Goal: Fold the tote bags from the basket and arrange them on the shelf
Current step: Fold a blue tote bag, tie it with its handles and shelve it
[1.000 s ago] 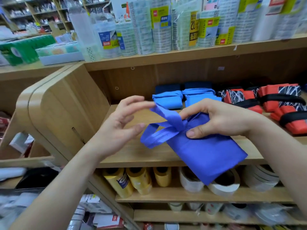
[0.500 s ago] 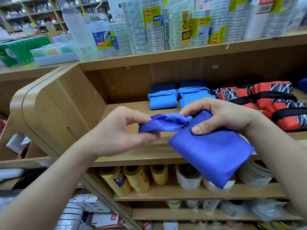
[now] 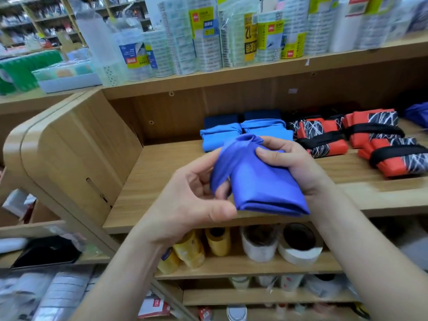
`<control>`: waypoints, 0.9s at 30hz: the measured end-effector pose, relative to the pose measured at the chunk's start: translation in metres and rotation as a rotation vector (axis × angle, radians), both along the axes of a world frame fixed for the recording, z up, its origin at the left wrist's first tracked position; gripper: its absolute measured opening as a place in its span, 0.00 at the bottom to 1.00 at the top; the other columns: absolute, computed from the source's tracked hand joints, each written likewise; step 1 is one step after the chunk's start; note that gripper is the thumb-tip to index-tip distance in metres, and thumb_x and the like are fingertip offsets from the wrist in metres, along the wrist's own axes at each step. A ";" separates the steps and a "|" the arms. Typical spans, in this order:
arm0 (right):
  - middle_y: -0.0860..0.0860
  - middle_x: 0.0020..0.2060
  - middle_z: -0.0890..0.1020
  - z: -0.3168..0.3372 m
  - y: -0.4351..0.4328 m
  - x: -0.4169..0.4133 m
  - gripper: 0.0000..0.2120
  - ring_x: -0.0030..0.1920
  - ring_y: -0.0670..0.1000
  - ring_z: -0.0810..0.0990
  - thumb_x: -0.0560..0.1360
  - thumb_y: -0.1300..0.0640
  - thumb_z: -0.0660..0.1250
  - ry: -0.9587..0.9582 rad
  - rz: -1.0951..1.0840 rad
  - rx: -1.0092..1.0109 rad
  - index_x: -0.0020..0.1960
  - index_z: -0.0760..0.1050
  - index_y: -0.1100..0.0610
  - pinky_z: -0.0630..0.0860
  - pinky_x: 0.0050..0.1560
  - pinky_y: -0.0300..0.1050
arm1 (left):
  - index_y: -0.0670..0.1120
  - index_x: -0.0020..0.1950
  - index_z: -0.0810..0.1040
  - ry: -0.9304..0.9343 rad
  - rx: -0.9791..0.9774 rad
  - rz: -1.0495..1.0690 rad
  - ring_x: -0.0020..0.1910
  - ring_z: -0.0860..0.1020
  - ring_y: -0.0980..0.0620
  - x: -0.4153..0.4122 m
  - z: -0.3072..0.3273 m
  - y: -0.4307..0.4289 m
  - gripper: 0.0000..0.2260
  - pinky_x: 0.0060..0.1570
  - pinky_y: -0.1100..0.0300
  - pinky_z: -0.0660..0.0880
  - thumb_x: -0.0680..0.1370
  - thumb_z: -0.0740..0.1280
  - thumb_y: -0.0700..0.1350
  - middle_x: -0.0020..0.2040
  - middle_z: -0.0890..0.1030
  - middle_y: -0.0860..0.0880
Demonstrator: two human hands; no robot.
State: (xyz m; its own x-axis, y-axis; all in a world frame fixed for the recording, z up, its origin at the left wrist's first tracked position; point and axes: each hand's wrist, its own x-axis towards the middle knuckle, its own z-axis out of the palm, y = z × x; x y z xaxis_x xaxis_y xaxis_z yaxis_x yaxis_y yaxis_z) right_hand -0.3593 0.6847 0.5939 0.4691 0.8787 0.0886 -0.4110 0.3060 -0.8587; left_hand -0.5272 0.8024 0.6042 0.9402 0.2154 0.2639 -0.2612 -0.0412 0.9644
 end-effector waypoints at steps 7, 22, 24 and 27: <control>0.53 0.37 0.85 0.000 0.004 -0.014 0.15 0.36 0.50 0.83 0.61 0.61 0.73 -0.033 -0.324 -0.050 0.48 0.79 0.58 0.80 0.37 0.41 | 0.51 0.61 0.77 -0.046 0.185 0.307 0.52 0.78 0.54 0.001 -0.010 -0.024 0.27 0.55 0.62 0.77 0.64 0.78 0.40 0.54 0.82 0.48; 0.53 0.59 0.78 -0.004 -0.003 -0.038 0.45 0.52 0.53 0.84 0.56 0.62 0.77 -0.002 -0.181 -0.092 0.69 0.68 0.41 0.82 0.44 0.48 | 0.46 0.58 0.79 -0.114 -0.014 0.359 0.53 0.82 0.55 0.009 -0.018 -0.012 0.24 0.51 0.63 0.77 0.64 0.77 0.34 0.52 0.85 0.51; 0.53 0.58 0.77 -0.009 0.003 -0.039 0.37 0.53 0.55 0.83 0.58 0.66 0.77 -0.024 -0.343 -0.076 0.63 0.72 0.45 0.82 0.43 0.49 | 0.46 0.58 0.79 -0.130 -0.062 0.376 0.53 0.82 0.54 0.013 -0.022 -0.012 0.24 0.51 0.62 0.78 0.64 0.75 0.33 0.52 0.85 0.51; 0.53 0.57 0.76 -0.013 0.015 -0.037 0.29 0.55 0.57 0.81 0.63 0.74 0.75 0.043 -0.563 0.010 0.54 0.72 0.48 0.82 0.47 0.53 | 0.46 0.57 0.80 -0.212 -0.109 0.466 0.55 0.81 0.52 0.019 -0.031 -0.021 0.19 0.54 0.61 0.76 0.68 0.75 0.36 0.53 0.84 0.49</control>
